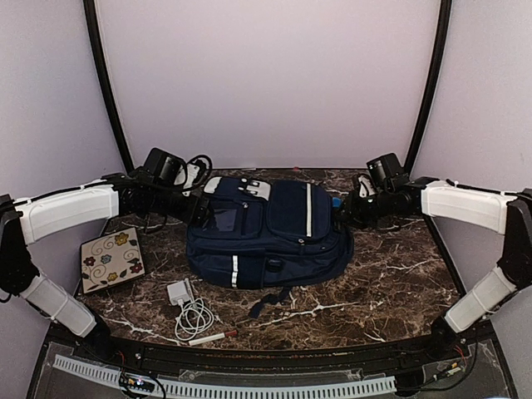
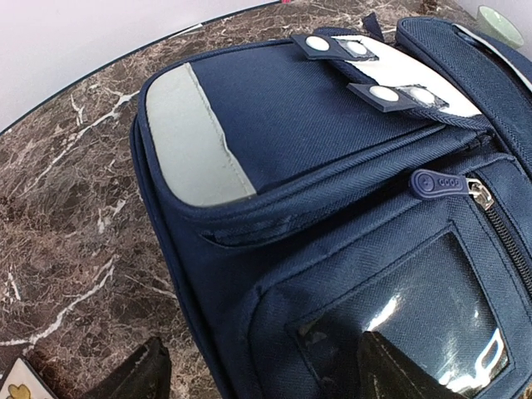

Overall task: Pack the student bag
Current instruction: Open the upper front pocket of the bag.

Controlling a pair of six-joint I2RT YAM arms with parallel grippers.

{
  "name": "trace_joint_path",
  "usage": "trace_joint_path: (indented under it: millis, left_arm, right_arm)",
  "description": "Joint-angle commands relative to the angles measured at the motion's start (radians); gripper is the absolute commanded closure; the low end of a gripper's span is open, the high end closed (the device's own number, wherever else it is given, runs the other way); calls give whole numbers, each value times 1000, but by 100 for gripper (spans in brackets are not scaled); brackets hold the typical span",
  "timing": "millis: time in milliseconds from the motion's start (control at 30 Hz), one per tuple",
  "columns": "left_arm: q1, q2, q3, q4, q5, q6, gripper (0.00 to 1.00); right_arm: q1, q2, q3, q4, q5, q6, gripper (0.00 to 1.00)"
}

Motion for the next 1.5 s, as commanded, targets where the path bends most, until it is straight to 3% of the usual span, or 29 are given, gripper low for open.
trace_joint_path:
  millis: [0, 267, 433, 700, 900, 1133, 1333, 1467]
  left_arm:
    - [-1, 25, -34, 17, -13, 14, 20]
    - [-10, -9, -8, 53, -47, 62, 22]
    - [-114, 2, 112, 64, -67, 141, 20]
    - [-309, 200, 306, 88, 64, 56, 10]
    - [-299, 331, 441, 73, 41, -85, 4]
    - [-223, 302, 397, 258, 234, -260, 12]
    - [-183, 383, 465, 130, 149, -305, 16]
    - [-157, 340, 372, 307, 349, -349, 24]
  right_arm:
    - [3, 95, 101, 137, -193, 33, 100]
    - [89, 177, 237, 195, -238, 40, 100]
    - [142, 254, 280, 289, -267, 97, 100]
    - [196, 318, 278, 407, -250, 179, 100]
    - [248, 302, 278, 339, -189, 125, 100]
    - [284, 311, 274, 305, -129, 95, 100]
    - [312, 325, 308, 261, -99, 64, 100]
    - [321, 314, 293, 253, -100, 52, 100]
